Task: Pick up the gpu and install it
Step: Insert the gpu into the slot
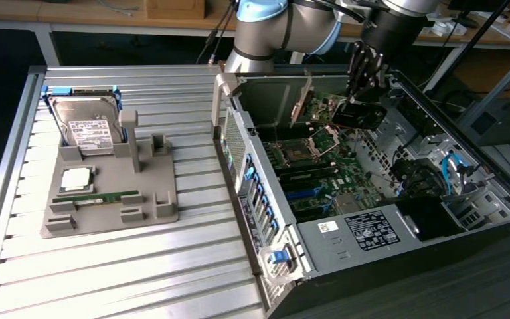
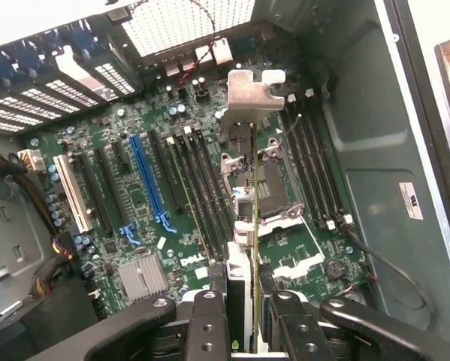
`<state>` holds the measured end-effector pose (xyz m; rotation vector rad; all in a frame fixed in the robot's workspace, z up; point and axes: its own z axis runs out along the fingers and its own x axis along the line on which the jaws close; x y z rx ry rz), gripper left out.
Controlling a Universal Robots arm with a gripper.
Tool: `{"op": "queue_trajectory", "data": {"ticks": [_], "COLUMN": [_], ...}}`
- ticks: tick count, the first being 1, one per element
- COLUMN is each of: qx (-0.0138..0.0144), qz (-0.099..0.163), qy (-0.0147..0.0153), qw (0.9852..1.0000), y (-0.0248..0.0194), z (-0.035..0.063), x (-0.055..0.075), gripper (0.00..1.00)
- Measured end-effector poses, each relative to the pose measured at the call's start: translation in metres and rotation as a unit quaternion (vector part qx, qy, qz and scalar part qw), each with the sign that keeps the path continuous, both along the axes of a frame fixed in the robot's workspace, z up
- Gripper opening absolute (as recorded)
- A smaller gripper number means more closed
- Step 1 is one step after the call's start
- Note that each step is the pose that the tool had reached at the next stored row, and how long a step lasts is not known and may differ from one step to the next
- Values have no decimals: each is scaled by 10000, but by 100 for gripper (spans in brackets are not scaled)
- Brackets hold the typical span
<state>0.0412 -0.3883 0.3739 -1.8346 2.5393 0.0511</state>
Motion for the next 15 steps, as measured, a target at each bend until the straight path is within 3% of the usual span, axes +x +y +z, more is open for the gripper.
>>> {"op": "queue_trajectory", "data": {"ticks": [15], "qx": [0], "qz": [327], "qy": [0], "qw": [9995], "y": [0], "z": [-4], "x": [0], "gripper": [27]}}
